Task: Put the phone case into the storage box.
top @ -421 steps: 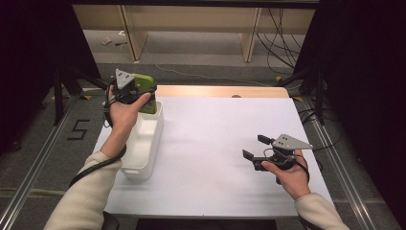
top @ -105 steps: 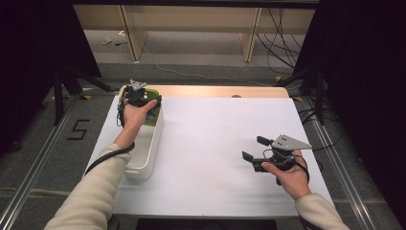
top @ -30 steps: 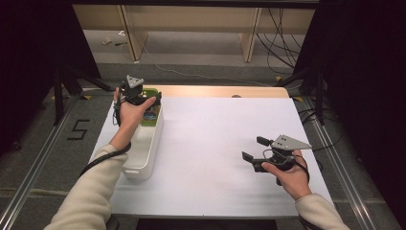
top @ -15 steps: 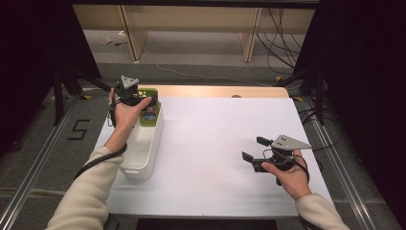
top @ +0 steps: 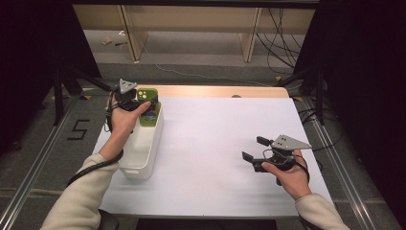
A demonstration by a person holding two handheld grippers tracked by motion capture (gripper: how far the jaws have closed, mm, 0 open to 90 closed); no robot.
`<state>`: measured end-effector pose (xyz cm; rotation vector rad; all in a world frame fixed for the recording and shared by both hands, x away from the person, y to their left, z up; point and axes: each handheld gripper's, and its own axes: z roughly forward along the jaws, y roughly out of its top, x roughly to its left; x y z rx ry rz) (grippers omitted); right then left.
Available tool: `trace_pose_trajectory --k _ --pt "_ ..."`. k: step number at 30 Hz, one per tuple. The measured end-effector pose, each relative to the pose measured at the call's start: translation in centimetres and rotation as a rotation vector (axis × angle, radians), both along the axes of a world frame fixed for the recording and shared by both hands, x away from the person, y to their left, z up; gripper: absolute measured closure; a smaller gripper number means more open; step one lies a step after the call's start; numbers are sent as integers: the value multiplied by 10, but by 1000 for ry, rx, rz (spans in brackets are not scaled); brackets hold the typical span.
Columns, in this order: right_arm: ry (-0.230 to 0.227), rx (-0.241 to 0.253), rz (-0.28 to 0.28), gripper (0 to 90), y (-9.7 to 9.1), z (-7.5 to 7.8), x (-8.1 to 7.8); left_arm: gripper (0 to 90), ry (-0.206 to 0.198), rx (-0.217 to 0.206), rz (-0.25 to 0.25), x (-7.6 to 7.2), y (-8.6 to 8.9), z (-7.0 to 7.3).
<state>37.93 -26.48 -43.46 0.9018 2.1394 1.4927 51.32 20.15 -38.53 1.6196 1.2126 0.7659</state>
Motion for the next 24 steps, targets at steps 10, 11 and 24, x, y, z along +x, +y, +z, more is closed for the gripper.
trace_pose_trajectory --k 10,11,24 --pt "-3 1 1 158 0 0 0 32 -13 -4 -52 -18 -6 3" --pt "-4 1 1 158 0 0 0 32 -13 -6 -59 -19 -7 2" --pt "-3 2 1 158 0 1 0 31 -29 -21 -115 -41 -9 2"
